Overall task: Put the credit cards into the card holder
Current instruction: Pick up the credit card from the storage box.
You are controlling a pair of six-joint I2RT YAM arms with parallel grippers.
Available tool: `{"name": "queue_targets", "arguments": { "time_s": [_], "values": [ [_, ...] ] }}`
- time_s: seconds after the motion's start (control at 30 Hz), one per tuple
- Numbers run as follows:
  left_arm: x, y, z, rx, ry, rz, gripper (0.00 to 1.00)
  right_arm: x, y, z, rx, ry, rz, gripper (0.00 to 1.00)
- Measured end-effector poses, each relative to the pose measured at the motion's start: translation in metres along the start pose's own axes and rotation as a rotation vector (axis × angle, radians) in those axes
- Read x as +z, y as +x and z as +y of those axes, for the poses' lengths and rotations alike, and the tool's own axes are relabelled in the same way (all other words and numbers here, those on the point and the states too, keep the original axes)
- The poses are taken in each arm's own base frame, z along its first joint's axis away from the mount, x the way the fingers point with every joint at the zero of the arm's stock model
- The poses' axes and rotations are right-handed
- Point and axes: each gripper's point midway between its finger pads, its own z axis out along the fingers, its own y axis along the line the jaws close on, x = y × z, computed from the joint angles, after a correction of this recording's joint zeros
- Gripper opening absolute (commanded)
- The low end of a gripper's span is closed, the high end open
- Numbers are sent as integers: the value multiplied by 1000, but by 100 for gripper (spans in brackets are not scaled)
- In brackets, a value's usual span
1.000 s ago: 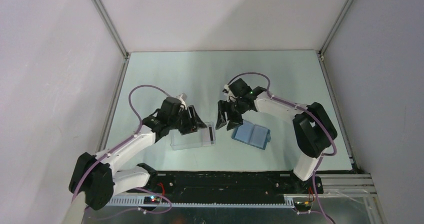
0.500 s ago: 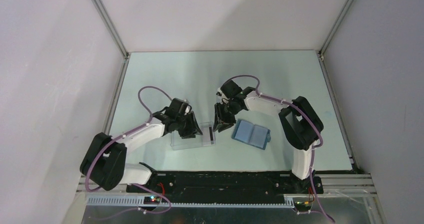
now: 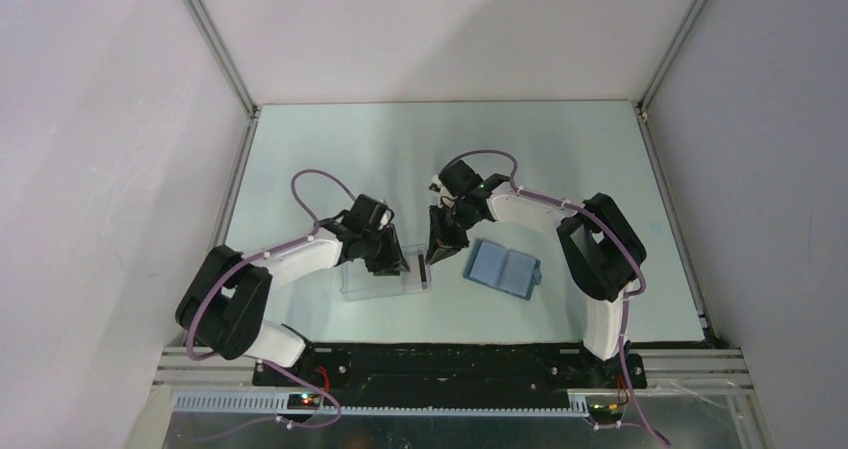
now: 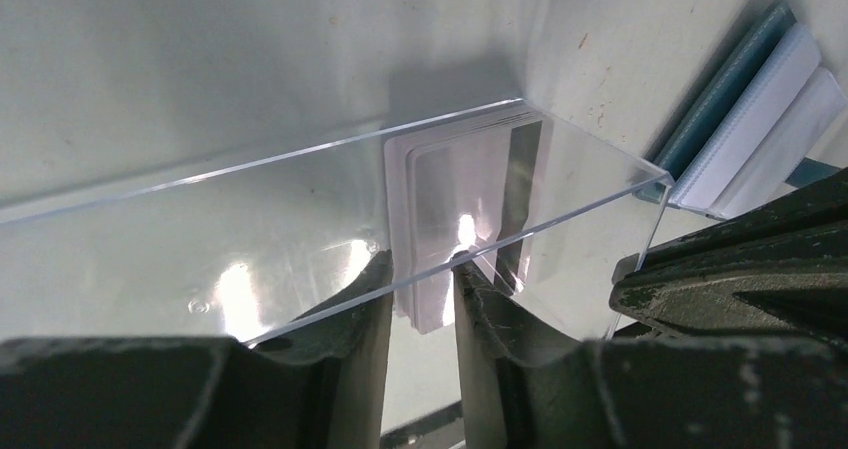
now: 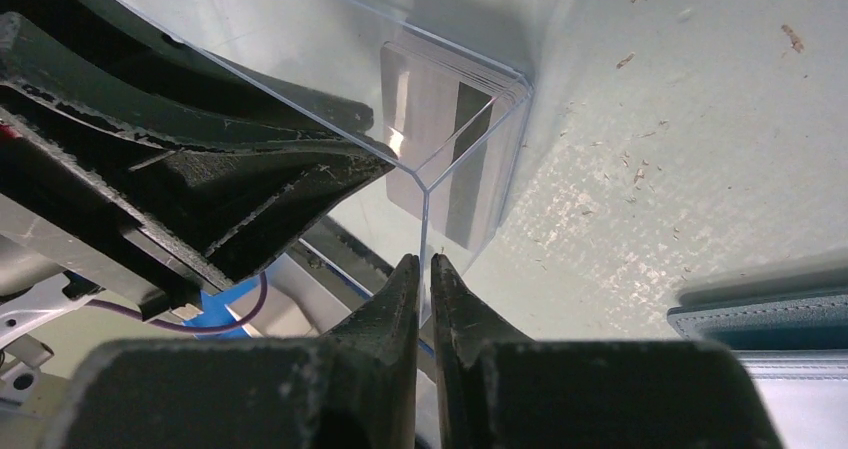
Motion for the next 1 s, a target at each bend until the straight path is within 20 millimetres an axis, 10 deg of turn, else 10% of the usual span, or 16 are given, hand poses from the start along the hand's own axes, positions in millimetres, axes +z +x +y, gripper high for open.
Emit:
{"name": "queue_targets", "arguments": {
  "time_s": [1.0],
  "values": [
    [5,5,-6,54,-37,-9,6,1,2,0,1,-6,15,11]
  ]
}}
